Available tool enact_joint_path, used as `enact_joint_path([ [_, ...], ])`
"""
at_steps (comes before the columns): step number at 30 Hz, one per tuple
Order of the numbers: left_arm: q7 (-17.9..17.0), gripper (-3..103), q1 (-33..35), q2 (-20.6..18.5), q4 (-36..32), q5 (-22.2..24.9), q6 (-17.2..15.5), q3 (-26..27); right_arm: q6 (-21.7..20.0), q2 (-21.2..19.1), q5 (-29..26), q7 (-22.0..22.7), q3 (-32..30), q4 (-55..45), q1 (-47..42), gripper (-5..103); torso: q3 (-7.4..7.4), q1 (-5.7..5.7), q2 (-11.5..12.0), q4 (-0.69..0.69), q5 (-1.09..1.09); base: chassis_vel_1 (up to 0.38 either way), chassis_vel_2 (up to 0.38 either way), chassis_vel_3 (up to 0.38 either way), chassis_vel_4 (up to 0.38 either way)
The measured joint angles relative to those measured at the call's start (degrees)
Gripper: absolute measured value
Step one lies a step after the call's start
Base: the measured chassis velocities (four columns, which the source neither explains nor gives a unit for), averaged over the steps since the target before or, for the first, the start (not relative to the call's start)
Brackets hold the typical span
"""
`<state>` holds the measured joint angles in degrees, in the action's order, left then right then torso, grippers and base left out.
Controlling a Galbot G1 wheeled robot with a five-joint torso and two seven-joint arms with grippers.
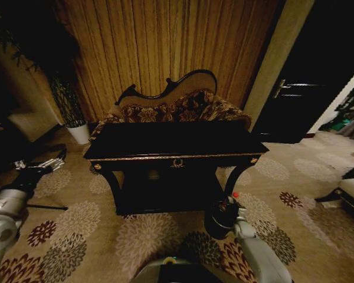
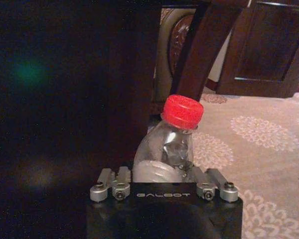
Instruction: Move to the front of the table and place the trash on the table into the trash bin.
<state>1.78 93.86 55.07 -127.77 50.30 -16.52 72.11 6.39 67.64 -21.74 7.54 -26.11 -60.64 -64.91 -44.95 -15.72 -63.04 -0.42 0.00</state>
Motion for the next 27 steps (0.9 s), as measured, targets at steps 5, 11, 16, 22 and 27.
enact_joint_path([
  [5, -0.13, 100, -0.23, 0.3, -0.24, -0.16, 0.46, -0.6, 0.61, -0.94, -0.19, 0.0, -0.2, -0.19, -0.49, 68, 0.0, 0.0, 0.0, -0.01, 0.0, 0.0, 0.0, 0.0, 0.0],
  [11, -0.18, 100, -0.3, 0.2, -0.3, -0.16, 0.63, -0.53, 1.1, -1.17, -0.66, 0.02, -0.25, -0.92, -0.63, 84, 0.0, 0.0, 0.0, 0.0, 0.0, 0.0, 0.0, 0.0, 0.0],
  [16, -0.15, 100, -0.05, 0.01, -0.34, -0.07, 0.78, -0.22, 1.14, -1.3, -1.2, 0.05, -0.26, -2.53, -1.19, 97, 0.0, 0.0, 0.0, 0.0, 0.0, 0.0, 0.0, 0.0, 0.0],
  [22, -0.13, 100, 0.04, 0.31, -0.35, -0.09, 0.82, -0.35, 0.99, -1.47, -1.73, 0.06, -0.29, -3.46, -1.99, 100, 0.0, 0.0, 0.0, 0.0, 0.0, 0.0, 0.0, 0.0, 0.0],
  [27, -0.1, 100, 0.02, 0.35, -0.4, -0.12, 0.84, -0.61, 0.92, -1.51, -1.95, 0.07, -0.65, -3.53, -2.16, 100, 0.0, 0.0, 0.0, 0.0, 0.0, 0.0, 0.0, 0.0, 0.0],
])
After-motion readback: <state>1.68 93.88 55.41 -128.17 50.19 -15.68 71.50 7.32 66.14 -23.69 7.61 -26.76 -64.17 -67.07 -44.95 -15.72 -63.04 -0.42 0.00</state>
